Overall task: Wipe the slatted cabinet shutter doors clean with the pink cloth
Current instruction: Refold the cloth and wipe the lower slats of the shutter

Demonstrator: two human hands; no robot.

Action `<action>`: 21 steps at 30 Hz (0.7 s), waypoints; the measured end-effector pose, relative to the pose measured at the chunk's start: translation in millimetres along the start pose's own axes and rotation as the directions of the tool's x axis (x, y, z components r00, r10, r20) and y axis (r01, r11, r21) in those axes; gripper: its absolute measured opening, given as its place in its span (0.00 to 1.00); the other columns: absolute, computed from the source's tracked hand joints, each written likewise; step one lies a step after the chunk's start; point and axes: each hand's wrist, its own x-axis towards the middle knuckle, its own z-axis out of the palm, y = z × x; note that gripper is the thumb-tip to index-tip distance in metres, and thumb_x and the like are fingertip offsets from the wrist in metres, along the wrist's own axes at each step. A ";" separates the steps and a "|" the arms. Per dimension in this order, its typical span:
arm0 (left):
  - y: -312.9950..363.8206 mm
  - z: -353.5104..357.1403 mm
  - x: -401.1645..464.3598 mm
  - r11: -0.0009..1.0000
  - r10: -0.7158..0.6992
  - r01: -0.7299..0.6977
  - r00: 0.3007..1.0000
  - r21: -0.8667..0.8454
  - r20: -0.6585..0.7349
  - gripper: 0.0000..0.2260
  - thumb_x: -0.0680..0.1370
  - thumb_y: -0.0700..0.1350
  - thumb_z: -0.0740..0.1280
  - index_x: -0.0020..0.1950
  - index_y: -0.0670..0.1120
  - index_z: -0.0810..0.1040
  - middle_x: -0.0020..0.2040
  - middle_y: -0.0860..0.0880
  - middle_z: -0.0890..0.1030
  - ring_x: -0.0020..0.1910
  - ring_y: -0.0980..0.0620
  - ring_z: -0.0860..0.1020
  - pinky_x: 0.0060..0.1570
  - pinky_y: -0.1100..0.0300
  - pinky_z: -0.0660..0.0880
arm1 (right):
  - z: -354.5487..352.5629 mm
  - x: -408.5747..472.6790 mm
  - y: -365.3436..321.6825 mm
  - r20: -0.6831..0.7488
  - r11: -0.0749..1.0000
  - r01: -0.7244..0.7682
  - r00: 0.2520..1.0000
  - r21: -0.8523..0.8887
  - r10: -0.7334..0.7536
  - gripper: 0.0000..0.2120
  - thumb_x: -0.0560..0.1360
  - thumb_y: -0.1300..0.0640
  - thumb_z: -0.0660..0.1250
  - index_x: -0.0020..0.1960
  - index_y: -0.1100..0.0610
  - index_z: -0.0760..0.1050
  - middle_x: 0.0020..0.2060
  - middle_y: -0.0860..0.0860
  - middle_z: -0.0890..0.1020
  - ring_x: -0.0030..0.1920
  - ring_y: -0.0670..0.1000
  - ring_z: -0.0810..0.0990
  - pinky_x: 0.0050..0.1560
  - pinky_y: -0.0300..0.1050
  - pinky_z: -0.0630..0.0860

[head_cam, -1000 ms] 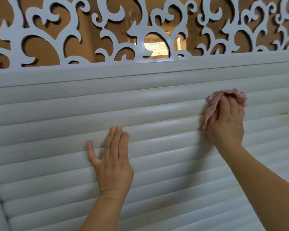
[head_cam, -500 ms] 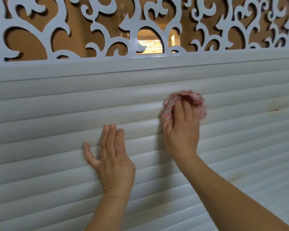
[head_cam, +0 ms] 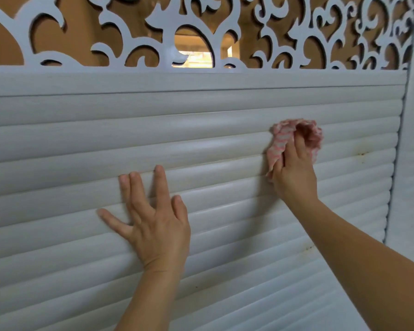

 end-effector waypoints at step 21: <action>7.7 8.5 2.8 0.997 -0.008 0.011 0.999 0.071 -0.042 0.23 0.76 0.48 0.59 0.71 0.45 0.64 0.69 0.36 0.62 0.73 0.40 0.55 0.67 0.32 0.47 | 34.5 -49.0 -69.9 -0.105 0.916 0.401 0.910 -0.031 -0.402 0.18 0.72 0.62 0.58 0.57 0.66 0.77 0.52 0.61 0.80 0.54 0.60 0.76 0.61 0.52 0.69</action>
